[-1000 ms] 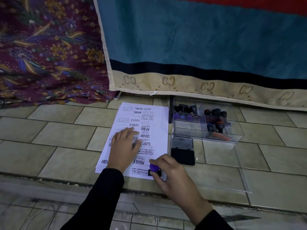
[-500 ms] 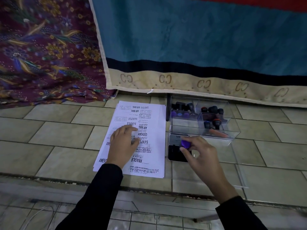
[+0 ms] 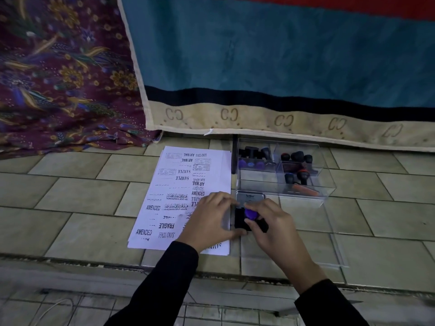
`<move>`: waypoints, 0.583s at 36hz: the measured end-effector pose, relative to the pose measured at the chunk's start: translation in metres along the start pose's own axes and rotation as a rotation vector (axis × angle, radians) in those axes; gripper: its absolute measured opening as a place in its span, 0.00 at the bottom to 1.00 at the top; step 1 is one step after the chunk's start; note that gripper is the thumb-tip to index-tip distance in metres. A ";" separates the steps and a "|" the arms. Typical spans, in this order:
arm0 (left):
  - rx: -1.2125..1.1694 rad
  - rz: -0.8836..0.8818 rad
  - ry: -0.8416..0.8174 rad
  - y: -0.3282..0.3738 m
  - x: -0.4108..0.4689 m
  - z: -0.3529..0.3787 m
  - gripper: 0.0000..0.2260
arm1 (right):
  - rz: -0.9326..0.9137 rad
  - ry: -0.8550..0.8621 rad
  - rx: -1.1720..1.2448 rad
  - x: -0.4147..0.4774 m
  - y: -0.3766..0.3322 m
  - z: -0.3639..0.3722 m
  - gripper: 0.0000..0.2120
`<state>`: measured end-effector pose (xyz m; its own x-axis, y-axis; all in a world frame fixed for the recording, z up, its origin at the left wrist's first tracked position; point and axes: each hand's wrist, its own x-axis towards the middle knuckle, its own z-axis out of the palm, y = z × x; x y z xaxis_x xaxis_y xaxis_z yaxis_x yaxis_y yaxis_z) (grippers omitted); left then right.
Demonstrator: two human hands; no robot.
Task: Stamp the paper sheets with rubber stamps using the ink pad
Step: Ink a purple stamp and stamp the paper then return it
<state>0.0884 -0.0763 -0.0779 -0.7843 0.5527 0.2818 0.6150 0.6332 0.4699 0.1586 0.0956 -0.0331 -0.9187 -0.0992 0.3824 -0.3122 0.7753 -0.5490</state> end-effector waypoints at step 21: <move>-0.002 -0.183 0.283 -0.030 -0.012 -0.037 0.15 | 0.035 0.065 0.142 0.003 -0.031 0.003 0.11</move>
<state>0.0765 -0.1224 -0.0647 -0.8735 0.2571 0.4135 0.4616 0.7072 0.5355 0.1645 0.0696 -0.0169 -0.9134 -0.0292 0.4060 -0.3153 0.6815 -0.6604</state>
